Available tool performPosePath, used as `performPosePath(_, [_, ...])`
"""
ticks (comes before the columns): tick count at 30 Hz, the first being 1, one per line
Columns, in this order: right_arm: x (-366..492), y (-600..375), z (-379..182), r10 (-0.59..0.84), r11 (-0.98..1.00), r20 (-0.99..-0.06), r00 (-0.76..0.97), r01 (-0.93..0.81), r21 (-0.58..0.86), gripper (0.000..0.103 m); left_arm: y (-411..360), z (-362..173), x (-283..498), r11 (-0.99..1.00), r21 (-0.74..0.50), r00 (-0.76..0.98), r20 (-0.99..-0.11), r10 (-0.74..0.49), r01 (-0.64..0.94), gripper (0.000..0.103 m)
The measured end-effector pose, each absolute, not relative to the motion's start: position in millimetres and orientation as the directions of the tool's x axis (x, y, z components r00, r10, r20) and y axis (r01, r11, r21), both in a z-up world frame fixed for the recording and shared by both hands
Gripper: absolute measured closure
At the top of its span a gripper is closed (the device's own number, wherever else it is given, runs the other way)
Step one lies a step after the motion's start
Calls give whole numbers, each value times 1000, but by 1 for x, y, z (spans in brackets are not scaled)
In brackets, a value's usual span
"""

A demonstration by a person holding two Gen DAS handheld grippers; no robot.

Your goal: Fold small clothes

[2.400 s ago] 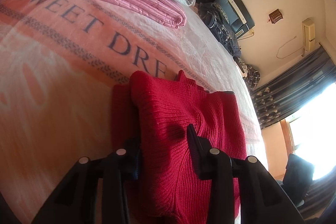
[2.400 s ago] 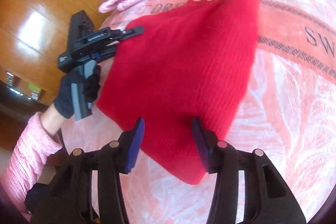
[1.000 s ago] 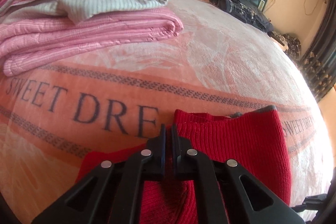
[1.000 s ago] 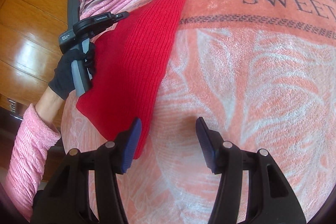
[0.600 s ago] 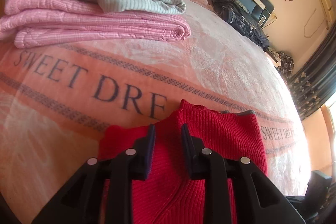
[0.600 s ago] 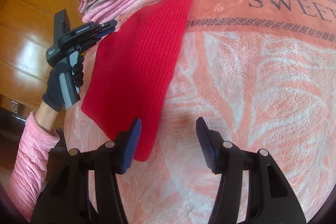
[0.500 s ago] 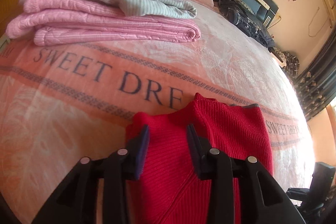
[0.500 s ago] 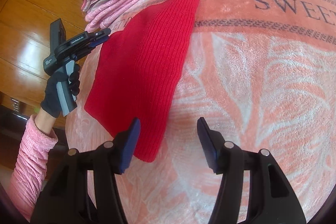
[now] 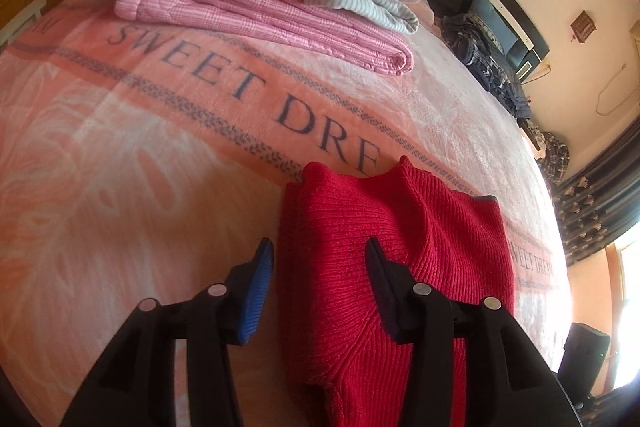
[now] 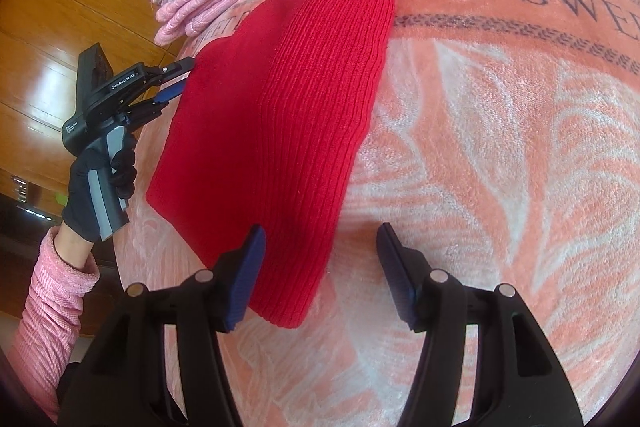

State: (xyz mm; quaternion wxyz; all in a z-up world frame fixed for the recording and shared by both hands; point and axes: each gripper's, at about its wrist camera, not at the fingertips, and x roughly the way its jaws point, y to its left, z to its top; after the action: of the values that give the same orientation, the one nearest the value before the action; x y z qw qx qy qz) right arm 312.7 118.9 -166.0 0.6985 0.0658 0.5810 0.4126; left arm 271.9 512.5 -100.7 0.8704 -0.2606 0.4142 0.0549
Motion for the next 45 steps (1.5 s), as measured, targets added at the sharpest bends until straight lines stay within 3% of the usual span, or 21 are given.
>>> performPosePath(1, [312,118,-166,653,651,-757,-14,-502,570,44,510,-102,274,861,-414,650,-748,-135,-297,56])
performPosePath(4, [312,118,-166,652,650,-758,-13,-505,567,45,504,-110,282,879,-368,624,-774,-108,-303,90])
performPosePath(10, [311,114,-168,665,637,-746,-18,-509,580,45,522,-127,265,816,-464,655,-741,-145,-344,94])
performPosePath(13, [311,113,-166,665,637,-746,-22,-506,582,45,523,-125,264,795,-524,664,-715,-217,-305,91])
performPosePath(15, [312,112,-163,666,635,-745,-24,-507,583,45,530,-118,261,764,-576,672,-692,-264,-292,74])
performPosePath(16, [313,111,-162,671,632,-741,-25,-503,589,44,533,-115,259,753,-594,674,-682,-285,-282,60])
performPosePath(17, [314,110,-161,679,629,-733,-26,-494,601,43,535,-112,256,748,-605,677,-673,-296,-274,56])
performPosePath(25, [327,107,-159,732,602,-680,-36,-434,670,42,531,-145,255,721,-648,557,-703,-443,-244,54])
performPosePath(38, [350,122,-166,783,566,-620,-39,-367,738,42,512,-164,277,599,-785,510,-584,-631,-158,51])
performPosePath(45, [368,138,-174,814,542,-579,-33,-314,779,39,501,-168,290,603,-788,491,-577,-653,-123,50])
